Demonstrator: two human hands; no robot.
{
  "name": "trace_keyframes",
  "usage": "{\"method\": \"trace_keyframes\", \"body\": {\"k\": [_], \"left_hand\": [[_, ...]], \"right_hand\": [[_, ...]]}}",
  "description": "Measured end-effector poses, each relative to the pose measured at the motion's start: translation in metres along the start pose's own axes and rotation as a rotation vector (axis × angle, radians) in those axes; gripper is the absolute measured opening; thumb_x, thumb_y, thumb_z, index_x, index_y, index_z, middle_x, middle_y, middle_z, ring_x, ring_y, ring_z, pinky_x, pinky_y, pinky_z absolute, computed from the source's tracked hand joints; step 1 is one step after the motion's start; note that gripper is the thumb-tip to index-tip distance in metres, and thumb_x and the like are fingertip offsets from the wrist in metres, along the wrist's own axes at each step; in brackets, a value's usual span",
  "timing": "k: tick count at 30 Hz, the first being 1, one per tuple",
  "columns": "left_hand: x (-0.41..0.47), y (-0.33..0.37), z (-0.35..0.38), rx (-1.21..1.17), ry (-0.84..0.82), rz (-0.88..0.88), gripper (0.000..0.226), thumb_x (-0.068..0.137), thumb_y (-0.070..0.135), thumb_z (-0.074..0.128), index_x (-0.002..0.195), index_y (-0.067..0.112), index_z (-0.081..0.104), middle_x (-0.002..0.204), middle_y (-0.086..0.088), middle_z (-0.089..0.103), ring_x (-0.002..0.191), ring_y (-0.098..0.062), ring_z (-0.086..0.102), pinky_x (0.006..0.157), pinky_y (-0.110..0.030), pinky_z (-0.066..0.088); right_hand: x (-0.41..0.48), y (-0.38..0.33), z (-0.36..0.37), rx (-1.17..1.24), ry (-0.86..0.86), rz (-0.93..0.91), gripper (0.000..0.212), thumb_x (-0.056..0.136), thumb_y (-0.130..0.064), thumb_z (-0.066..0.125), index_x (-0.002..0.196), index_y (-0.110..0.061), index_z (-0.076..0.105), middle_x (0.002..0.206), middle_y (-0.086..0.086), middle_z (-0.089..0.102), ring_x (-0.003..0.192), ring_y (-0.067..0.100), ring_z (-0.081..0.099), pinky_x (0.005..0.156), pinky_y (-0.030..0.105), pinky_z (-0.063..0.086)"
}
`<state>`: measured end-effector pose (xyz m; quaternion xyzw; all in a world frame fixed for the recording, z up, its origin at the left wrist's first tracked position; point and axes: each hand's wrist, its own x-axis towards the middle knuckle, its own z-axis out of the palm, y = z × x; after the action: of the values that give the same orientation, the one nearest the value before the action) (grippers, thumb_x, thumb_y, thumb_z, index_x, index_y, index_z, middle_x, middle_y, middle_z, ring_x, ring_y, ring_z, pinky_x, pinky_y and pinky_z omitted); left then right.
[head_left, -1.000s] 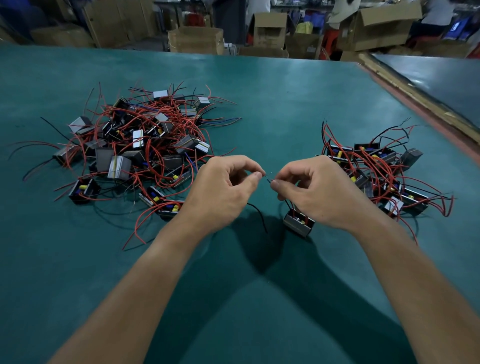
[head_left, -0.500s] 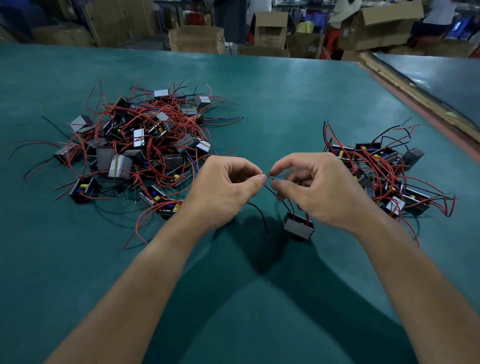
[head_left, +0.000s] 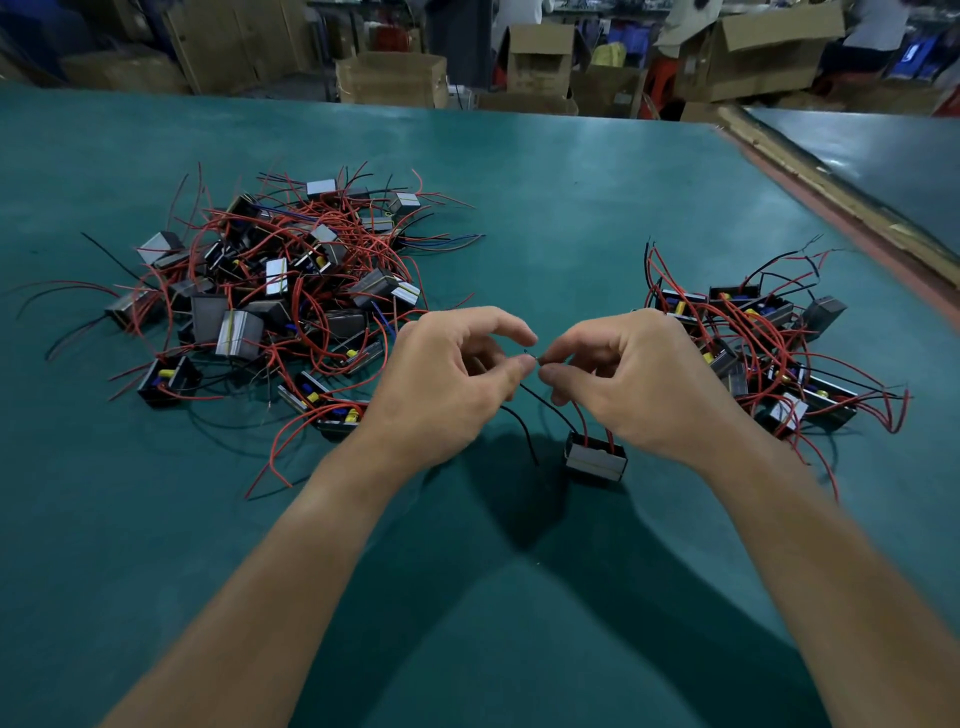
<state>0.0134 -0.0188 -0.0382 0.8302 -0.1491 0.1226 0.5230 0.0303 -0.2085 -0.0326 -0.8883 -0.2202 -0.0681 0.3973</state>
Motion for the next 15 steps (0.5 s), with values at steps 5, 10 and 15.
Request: {"method": "trace_keyframes", "body": {"k": [5,10,15], "left_hand": [[-0.0017,-0.0033,0.0021,0.204,0.076,0.158,0.011,0.082,0.026,0.069,0.087,0.024,0.078,0.057,0.010,0.063,0.045,-0.004,0.047,0.050,-0.016,0.037],[-0.0004,-0.0016,-0.0017,0.293,0.025,0.166,0.008,0.088,0.022,0.070,0.087,0.020,0.078,0.069,0.009,0.069,0.058,-0.010,0.057,0.057,-0.028,0.047],[0.0027,0.0057,-0.0008,-0.011,-0.135,-0.113,0.023,0.093,0.010,0.062,0.074,0.019,0.070,0.050,0.014,0.056,0.042,-0.001,0.039,0.045,-0.015,0.030]], "right_hand": [[0.0002,-0.0008,-0.0007,0.015,0.005,-0.023,0.011,0.087,-0.020,0.074,0.078,-0.025,0.076,0.064,-0.014,0.071,0.051,0.000,0.059,0.053,0.010,0.038],[0.0000,-0.0001,-0.0005,0.063,0.039,-0.045,0.013,0.085,-0.018,0.076,0.076,-0.027,0.077,0.063,-0.017,0.070,0.052,0.003,0.060,0.053,0.013,0.043],[0.0002,-0.0019,0.0003,0.100,0.132,-0.069,0.009,0.080,-0.022,0.082,0.074,-0.028,0.079,0.056,-0.013,0.060,0.039,0.008,0.033,0.043,0.012,0.024]]}}
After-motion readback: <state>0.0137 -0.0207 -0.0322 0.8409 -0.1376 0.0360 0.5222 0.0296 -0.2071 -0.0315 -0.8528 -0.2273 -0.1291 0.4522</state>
